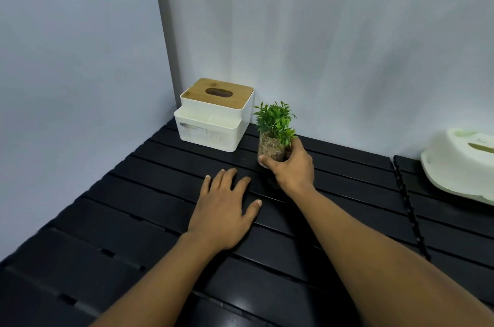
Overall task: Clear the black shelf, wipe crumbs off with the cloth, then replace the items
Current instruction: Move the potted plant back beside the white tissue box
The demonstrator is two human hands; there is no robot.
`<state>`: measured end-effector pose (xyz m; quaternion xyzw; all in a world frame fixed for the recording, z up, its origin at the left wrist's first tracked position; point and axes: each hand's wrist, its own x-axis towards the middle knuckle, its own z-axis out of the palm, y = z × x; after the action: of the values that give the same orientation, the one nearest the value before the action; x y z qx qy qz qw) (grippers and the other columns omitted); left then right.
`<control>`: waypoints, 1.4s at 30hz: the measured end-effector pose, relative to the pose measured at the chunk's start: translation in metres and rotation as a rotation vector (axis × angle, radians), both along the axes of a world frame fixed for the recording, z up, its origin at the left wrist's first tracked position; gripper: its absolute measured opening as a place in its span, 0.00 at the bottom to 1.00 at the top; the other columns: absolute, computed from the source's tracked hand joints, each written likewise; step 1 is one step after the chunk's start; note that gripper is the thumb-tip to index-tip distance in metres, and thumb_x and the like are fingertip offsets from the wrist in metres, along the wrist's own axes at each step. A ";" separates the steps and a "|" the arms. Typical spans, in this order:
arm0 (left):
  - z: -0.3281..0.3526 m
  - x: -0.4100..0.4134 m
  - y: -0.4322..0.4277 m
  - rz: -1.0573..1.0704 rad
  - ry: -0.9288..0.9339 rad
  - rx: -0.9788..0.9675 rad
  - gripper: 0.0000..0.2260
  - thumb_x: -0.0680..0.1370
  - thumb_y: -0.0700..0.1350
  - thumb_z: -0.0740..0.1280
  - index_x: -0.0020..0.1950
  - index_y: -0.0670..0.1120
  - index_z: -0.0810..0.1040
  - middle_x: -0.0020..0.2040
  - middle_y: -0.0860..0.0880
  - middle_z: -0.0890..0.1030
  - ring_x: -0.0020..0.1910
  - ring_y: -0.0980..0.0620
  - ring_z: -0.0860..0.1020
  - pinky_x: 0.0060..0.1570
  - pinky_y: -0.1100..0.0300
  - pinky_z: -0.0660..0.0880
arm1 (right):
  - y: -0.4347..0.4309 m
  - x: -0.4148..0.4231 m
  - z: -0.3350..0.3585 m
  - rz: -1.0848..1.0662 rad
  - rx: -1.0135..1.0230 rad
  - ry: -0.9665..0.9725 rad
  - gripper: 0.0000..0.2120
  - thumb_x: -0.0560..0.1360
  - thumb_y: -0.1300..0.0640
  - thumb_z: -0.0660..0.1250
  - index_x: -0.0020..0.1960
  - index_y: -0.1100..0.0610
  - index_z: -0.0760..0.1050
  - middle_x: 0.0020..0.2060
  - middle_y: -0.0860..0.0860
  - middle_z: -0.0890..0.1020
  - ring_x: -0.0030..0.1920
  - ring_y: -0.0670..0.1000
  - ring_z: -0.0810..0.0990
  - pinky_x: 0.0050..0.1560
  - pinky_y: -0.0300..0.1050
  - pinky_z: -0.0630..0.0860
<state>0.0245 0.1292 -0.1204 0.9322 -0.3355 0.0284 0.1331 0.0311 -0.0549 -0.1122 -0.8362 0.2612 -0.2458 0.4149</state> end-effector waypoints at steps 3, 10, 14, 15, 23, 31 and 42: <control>0.003 -0.003 0.002 0.009 0.039 0.031 0.33 0.74 0.66 0.40 0.75 0.55 0.57 0.78 0.48 0.55 0.76 0.48 0.51 0.75 0.49 0.45 | -0.009 -0.018 0.006 -0.037 0.001 -0.009 0.33 0.59 0.41 0.77 0.60 0.47 0.70 0.50 0.48 0.82 0.52 0.51 0.80 0.53 0.51 0.78; 0.014 -0.038 -0.028 0.066 0.118 0.112 0.28 0.80 0.61 0.47 0.77 0.50 0.52 0.78 0.43 0.50 0.77 0.44 0.47 0.75 0.46 0.44 | -0.065 -0.093 0.030 -0.133 -0.006 -0.005 0.31 0.61 0.42 0.77 0.60 0.47 0.71 0.50 0.47 0.82 0.52 0.52 0.80 0.54 0.51 0.77; 0.014 -0.070 -0.068 0.045 0.106 0.127 0.27 0.80 0.60 0.46 0.77 0.50 0.52 0.78 0.43 0.50 0.77 0.42 0.47 0.74 0.44 0.45 | -0.107 -0.143 0.041 -0.199 -0.028 0.009 0.32 0.61 0.43 0.76 0.62 0.48 0.70 0.52 0.48 0.82 0.52 0.52 0.80 0.54 0.50 0.77; 0.014 -0.076 -0.077 0.040 0.102 0.132 0.27 0.80 0.60 0.46 0.77 0.50 0.53 0.78 0.43 0.50 0.76 0.41 0.47 0.74 0.43 0.45 | -0.117 -0.156 0.041 -0.217 -0.020 0.010 0.32 0.61 0.43 0.76 0.61 0.48 0.70 0.52 0.48 0.82 0.52 0.52 0.80 0.54 0.50 0.77; 0.015 -0.106 -0.128 -0.019 0.090 0.149 0.28 0.80 0.61 0.46 0.77 0.50 0.54 0.78 0.42 0.52 0.76 0.38 0.49 0.74 0.42 0.46 | -0.169 -0.223 0.024 -0.280 0.040 0.037 0.33 0.61 0.43 0.77 0.62 0.49 0.70 0.54 0.49 0.82 0.55 0.53 0.80 0.56 0.51 0.77; 0.011 -0.107 -0.126 -0.024 0.042 0.106 0.27 0.80 0.60 0.48 0.76 0.50 0.57 0.77 0.43 0.55 0.76 0.40 0.52 0.74 0.43 0.49 | -0.174 -0.230 0.017 -0.264 0.079 -0.004 0.34 0.62 0.44 0.78 0.64 0.48 0.69 0.57 0.49 0.80 0.58 0.52 0.78 0.57 0.48 0.75; 0.009 -0.107 -0.124 -0.032 0.045 0.061 0.27 0.80 0.60 0.48 0.77 0.52 0.56 0.78 0.45 0.54 0.76 0.42 0.50 0.75 0.46 0.47 | -0.169 -0.232 0.017 -0.229 0.087 0.013 0.39 0.60 0.43 0.79 0.65 0.48 0.67 0.60 0.47 0.79 0.61 0.50 0.76 0.60 0.52 0.75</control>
<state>-0.0824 0.0055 -0.1112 0.9306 -0.3482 -0.0047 0.1126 -0.2005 -0.2242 -0.0947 -0.7836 0.3680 -0.2748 0.4183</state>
